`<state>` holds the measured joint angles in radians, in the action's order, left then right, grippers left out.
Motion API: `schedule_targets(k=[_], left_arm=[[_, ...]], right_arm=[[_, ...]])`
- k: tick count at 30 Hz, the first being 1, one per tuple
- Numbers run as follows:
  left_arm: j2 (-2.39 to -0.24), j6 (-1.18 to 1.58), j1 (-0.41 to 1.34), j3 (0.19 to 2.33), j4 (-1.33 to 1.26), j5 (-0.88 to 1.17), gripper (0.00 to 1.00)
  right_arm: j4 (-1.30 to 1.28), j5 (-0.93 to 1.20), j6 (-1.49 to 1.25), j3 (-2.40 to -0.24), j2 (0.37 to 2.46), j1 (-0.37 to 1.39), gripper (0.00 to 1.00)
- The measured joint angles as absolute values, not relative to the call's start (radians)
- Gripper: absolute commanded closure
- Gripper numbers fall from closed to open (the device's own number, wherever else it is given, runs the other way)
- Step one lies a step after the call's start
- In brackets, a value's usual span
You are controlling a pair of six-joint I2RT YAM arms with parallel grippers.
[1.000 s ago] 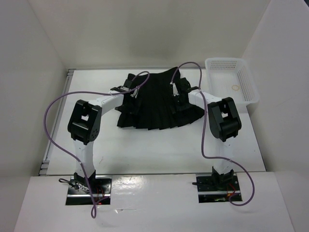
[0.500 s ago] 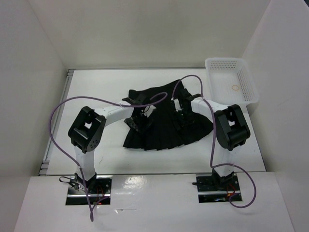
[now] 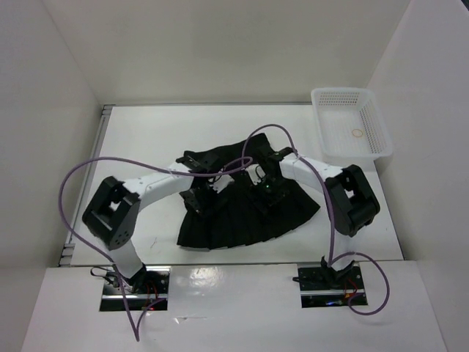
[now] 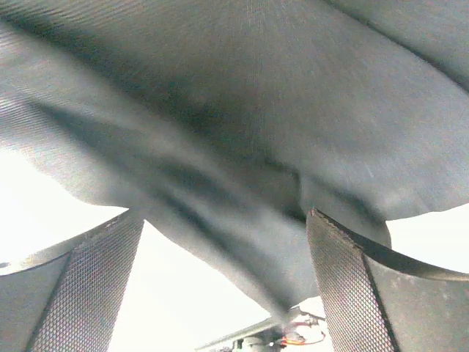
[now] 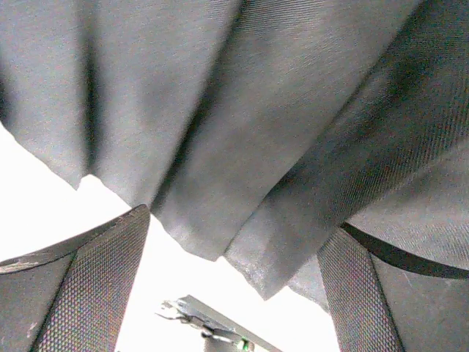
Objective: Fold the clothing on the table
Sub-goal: Flatten the skirt out
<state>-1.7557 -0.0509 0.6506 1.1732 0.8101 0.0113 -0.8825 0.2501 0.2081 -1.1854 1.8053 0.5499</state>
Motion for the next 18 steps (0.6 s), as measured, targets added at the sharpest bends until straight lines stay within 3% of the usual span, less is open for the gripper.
schedule_targets(k=[6,12,18], left_arm=[[-1.473,-0.059,0.566,1.224,0.848,0.002,0.01],[-1.265,-0.107,0.234,1.278,0.861,0.106,0.01],[-1.264,-0.143,-0.046,1.222,0.904,0.259,0.01]], right_arm=[[-0.927,0.306,0.263,-1.201,1.616,0.552,0.06],[-0.945,0.336,0.308,-1.321,1.467,0.553,0.03],[-0.796,0.294,0.303,-1.35,1.467,0.551,0.02]])
